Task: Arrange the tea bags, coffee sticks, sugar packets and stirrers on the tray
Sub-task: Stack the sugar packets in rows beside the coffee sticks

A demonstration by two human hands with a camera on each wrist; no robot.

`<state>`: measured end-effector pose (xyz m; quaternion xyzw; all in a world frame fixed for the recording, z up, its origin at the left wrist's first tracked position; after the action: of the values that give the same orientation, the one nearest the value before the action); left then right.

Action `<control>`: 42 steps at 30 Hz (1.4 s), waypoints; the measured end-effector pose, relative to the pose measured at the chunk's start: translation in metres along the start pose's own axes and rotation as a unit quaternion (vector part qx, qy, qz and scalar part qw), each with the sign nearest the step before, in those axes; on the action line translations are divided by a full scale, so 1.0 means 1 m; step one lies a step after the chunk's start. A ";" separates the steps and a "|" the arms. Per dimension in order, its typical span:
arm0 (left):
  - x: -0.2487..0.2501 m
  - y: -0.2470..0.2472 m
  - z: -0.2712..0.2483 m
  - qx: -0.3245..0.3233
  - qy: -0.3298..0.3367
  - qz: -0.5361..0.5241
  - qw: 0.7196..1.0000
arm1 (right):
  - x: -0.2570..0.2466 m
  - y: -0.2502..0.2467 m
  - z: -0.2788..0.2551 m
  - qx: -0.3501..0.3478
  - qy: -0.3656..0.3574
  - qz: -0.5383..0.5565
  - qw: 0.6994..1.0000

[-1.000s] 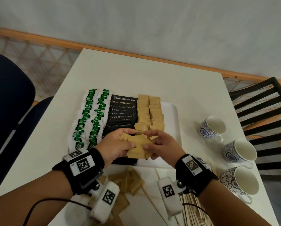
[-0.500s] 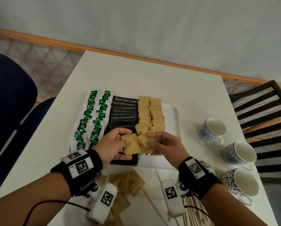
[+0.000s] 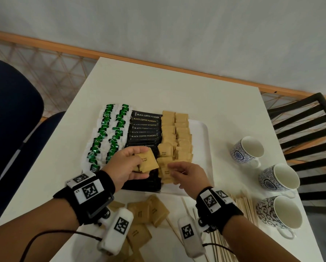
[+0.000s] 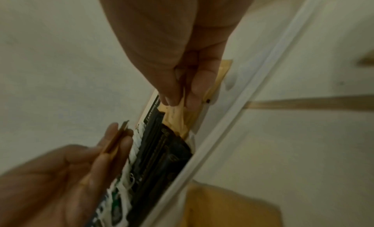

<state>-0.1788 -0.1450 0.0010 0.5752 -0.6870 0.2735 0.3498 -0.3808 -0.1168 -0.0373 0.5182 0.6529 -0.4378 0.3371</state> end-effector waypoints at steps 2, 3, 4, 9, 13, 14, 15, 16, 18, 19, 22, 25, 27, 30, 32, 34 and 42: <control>-0.001 -0.001 -0.001 -0.002 0.003 0.010 1.000 | 0.002 0.003 0.003 0.005 -0.016 -0.052 0.999; -0.001 -0.001 0.000 -0.003 0.004 0.012 1.000 | 0.003 0.004 0.005 0.008 -0.034 -0.085 0.996; -0.002 -0.002 0.000 -0.004 0.006 0.013 1.000 | 0.003 0.004 0.006 0.009 -0.057 -0.119 0.991; -0.004 -0.001 0.004 0.005 0.004 0.009 1.000 | -0.003 0.005 0.007 -0.011 -0.103 -0.269 0.958; -0.005 0.000 0.005 0.001 0.004 0.007 1.000 | -0.005 0.009 0.008 -0.017 -0.098 -0.321 0.942; -0.005 0.001 0.005 -0.002 0.004 0.010 1.000 | -0.005 0.009 0.009 -0.014 -0.100 -0.332 0.938; -0.005 0.001 0.005 -0.005 0.004 0.014 1.000 | -0.007 0.009 0.009 -0.012 -0.103 -0.344 0.933; -0.005 0.001 0.005 -0.009 0.004 0.018 1.000 | -0.008 0.009 0.009 -0.010 -0.104 -0.356 0.929; -0.005 0.002 0.005 -0.013 0.002 0.029 0.999 | -0.010 0.008 0.010 -0.009 -0.101 -0.366 0.925; -0.006 0.002 0.005 -0.013 0.002 0.035 0.999 | -0.011 0.008 0.009 -0.008 -0.099 -0.357 0.929; -0.007 0.004 0.006 -0.011 0.002 0.050 0.999 | -0.009 0.002 0.009 0.014 -0.083 -0.239 0.968; -0.009 0.008 0.006 -0.023 0.008 0.070 0.997 | -0.012 0.001 0.007 0.002 -0.047 -0.058 0.997; -0.010 0.013 0.006 -0.044 0.011 0.081 0.996 | -0.015 0.001 0.003 -0.040 -0.027 -0.022 0.999; -0.010 0.019 0.005 -0.062 0.015 0.086 0.994 | -0.015 -0.010 0.000 -0.036 -0.004 -0.016 0.999; -0.009 0.019 0.006 -0.057 0.020 0.081 0.995 | -0.012 -0.027 0.000 -0.003 0.012 -0.013 1.000; -0.007 0.016 0.007 -0.047 0.022 0.080 0.995 | -0.006 -0.043 0.000 0.003 0.029 -0.050 0.998; -0.007 0.009 0.009 -0.032 0.007 0.098 0.995 | 0.014 -0.051 0.007 0.047 0.048 -0.231 0.971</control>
<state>-0.1889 -0.1465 -0.0098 0.4919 -0.7457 0.2886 0.3445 -0.4338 -0.1223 -0.0414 0.3889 0.7493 -0.5082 0.1703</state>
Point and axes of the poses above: each hand's wrist, its own z-axis towards the middle knuckle, its own y-axis out of the palm, x = y × z, the point moved 1 cm from there along z, towards the middle knuckle, and after that the axes turned 11 degrees about z, right-handed, at the moved point
